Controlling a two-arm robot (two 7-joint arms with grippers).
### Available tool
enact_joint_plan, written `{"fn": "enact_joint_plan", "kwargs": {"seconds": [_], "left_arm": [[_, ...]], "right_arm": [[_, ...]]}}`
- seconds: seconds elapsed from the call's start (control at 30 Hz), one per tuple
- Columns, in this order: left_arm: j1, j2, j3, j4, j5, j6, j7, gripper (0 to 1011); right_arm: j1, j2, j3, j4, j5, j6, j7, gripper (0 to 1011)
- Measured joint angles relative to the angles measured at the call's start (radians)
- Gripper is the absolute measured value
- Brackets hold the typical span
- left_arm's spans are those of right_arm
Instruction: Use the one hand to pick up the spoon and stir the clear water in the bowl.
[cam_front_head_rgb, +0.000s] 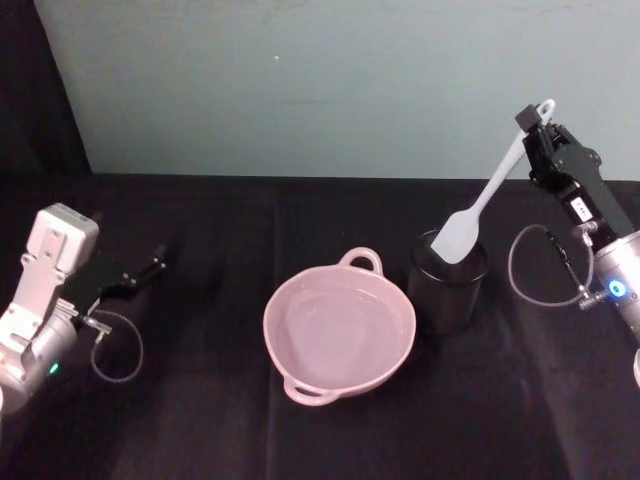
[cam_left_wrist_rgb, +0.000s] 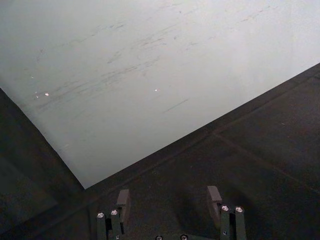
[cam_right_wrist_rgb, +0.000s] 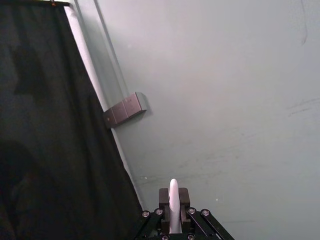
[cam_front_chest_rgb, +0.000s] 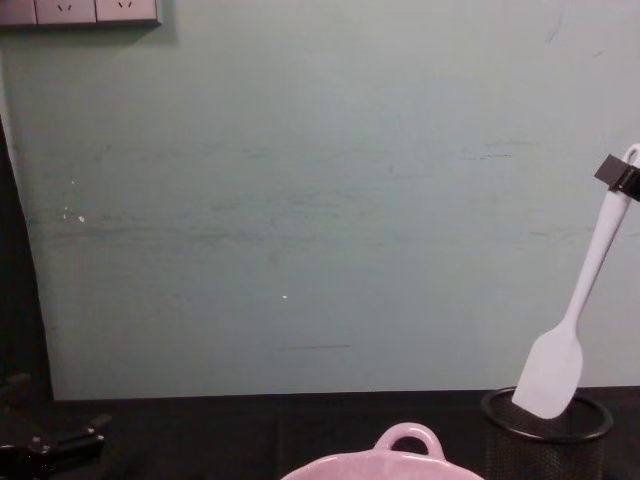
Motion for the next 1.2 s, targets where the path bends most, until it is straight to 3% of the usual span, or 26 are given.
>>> {"fn": "enact_joint_plan", "kwargs": {"seconds": [0.3, 0.83, 1.2], "left_arm": [[0.000, 0.000, 0.000, 0.000, 0.000, 0.000, 0.000, 1005], [0.000, 0.000, 0.000, 0.000, 0.000, 0.000, 0.000, 1005], [0.000, 0.000, 0.000, 0.000, 0.000, 0.000, 0.000, 1005]], "right_arm": [[0.019, -0.011, -0.016, 0.048, 0.016, 0.026, 0.008, 119], [0.048, 0.004, -0.057, 0.130, 0.049, 0.138, -0.013, 119], [0.058, 0.010, -0.065, 0.171, 0.062, 0.145, -0.009, 119]]}}
